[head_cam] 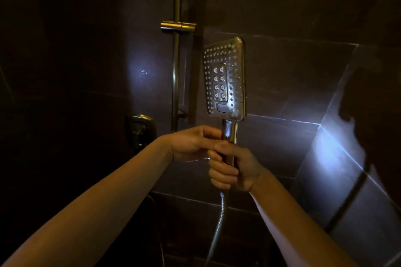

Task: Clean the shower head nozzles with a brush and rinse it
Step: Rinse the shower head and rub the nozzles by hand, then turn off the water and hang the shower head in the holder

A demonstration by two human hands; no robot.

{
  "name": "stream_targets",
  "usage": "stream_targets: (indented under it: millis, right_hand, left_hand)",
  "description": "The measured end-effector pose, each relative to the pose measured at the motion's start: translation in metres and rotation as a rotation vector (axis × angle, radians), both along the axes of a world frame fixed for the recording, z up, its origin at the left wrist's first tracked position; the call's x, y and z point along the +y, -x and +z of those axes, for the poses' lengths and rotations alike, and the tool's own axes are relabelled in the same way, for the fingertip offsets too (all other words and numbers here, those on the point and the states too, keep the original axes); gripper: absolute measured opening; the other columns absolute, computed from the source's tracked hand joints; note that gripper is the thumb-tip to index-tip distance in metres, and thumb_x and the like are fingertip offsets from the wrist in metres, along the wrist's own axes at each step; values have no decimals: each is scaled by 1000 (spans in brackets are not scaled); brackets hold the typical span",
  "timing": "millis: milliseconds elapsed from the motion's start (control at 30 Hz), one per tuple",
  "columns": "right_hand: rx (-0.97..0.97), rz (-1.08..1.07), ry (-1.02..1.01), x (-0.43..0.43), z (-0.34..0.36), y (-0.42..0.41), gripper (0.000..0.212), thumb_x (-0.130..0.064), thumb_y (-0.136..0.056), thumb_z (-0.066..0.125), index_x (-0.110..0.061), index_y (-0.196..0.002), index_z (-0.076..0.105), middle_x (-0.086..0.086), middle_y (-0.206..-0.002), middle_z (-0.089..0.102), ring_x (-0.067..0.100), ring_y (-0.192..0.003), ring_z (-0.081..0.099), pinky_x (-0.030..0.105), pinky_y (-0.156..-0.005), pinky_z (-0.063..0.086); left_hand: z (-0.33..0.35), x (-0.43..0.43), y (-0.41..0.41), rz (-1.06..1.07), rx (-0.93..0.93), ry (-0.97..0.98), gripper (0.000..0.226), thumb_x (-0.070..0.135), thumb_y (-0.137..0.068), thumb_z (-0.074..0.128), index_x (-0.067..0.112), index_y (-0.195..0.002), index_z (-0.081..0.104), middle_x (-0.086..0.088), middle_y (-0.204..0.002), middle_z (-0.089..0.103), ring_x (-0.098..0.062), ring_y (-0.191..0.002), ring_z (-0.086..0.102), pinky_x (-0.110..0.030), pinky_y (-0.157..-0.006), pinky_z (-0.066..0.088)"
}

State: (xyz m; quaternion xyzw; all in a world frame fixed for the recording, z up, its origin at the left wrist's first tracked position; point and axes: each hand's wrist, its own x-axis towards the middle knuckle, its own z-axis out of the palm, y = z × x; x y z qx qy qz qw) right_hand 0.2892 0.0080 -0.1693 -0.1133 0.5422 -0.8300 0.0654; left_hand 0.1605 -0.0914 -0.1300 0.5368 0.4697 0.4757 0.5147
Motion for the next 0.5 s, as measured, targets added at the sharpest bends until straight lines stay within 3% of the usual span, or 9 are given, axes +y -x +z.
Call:
stream_targets:
  millis: [167,267,367,500]
  right_hand:
    - [-51,-108,-54,26,-11,14,37,-31,-85,69,-10,-65,45,-3,-37,39,10,-30,36,23,-38,34]
    - [-67,-98,-81,35,-25,17,39,-32,-84,69,-10,-62,44,-4,-36,38,10,-30,35,23,-38,34]
    - [-79,-55,-51,38,-41,18,41,-32,-81,71,-9,-61,42,-4,-35,37,10,-30,34,23,-39,35]
    - [-112,-136,-38,38,-60,22,40,-29,-75,73,-11,-56,43,-2,-34,34,11,-30,33,24,-40,32]
  left_hand:
    - [-29,28,13,258,-350,-39,28,19,-93,57,11,-119,61,-6,-102,70,-20,-94,67,-34,-81,53]
    - [-54,32,19,477,-352,50,31,22,-89,60,10,-117,61,-10,-99,66,-24,-92,63,-38,-82,48]
    - [-79,30,21,583,-392,101,13,15,-94,56,11,-101,66,-8,-86,66,-23,-83,63,-36,-76,47]
    - [-98,21,18,697,-356,147,16,7,-97,51,12,-89,64,-5,-77,64,-19,-71,61,-31,-63,44]
